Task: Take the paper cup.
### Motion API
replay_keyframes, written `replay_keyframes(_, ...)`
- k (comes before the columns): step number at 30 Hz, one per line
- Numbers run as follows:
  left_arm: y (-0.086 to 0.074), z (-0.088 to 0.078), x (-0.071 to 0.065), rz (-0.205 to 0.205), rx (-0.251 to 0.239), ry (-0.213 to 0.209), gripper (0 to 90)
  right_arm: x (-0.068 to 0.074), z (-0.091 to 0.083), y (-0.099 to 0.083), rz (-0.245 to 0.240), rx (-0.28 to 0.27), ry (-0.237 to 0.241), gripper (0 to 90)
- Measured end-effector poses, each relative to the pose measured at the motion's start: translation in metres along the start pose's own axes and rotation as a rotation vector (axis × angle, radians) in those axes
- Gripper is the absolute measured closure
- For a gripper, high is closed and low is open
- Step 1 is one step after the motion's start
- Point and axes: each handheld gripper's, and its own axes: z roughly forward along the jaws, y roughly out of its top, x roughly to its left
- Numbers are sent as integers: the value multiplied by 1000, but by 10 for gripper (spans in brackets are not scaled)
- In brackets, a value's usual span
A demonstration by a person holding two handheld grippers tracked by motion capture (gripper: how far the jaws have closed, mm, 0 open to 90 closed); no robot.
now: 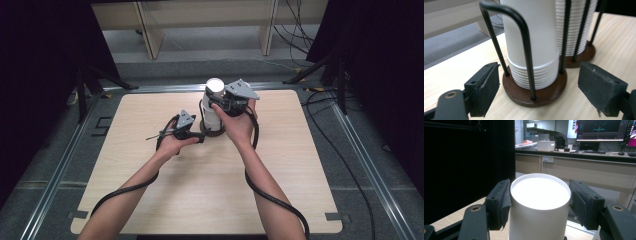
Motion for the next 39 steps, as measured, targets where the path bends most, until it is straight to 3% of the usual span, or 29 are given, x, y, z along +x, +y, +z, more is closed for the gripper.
replay_keyframes(1,1,-4,-1,-15,-17,-8,172,-1,-2,0,-17,-8,-5,365)
replay_keyframes(2,1,-8,-2,-13,-25,-17,172,0,-5,-1,8,8,8,366)
replay_keyframes(9,0,-42,-8,-12,-59,-20,170,-6,-28,-10,4,4,12,365)
replay_keyframes(11,-2,-50,-10,-18,-65,-21,170,-6,-35,-13,24,23,14,365)
replay_keyframes(16,-7,-71,-13,6,-95,-27,166,-8,-52,-20,30,20,26,365)
replay_keyframes(17,-8,-76,-14,6,-98,-31,164,-9,-54,-20,10,16,25,365)
replay_keyframes(18,-10,-79,-15,3,-101,-31,164,-8,-58,-22,45,18,43,365)
replay_keyframes(20,-14,-88,-18,20,-102,-28,164,-8,-63,-24,52,11,52,365)
replay_keyframes(23,-18,-96,-20,18,-105,-28,162,-7,-72,-26,25,7,46,365)
replay_keyframes(24,-19,-101,-21,23,-102,-24,161,-5,-76,-26,54,27,50,365)
replay_keyframes(31,-24,-119,-29,51,-112,-21,157,-5,-89,-34,47,27,52,365)
replay_keyframes(33,-26,-123,-30,45,-112,-20,157,-6,-92,-37,50,28,67,365)
replay_keyframes(37,-31,-127,-30,35,-127,-16,156,-8,-101,-40,35,34,40,365)
replay_keyframes(39,-32,-130,-31,37,-110,-7,156,-9,-105,-42,33,32,50,364)
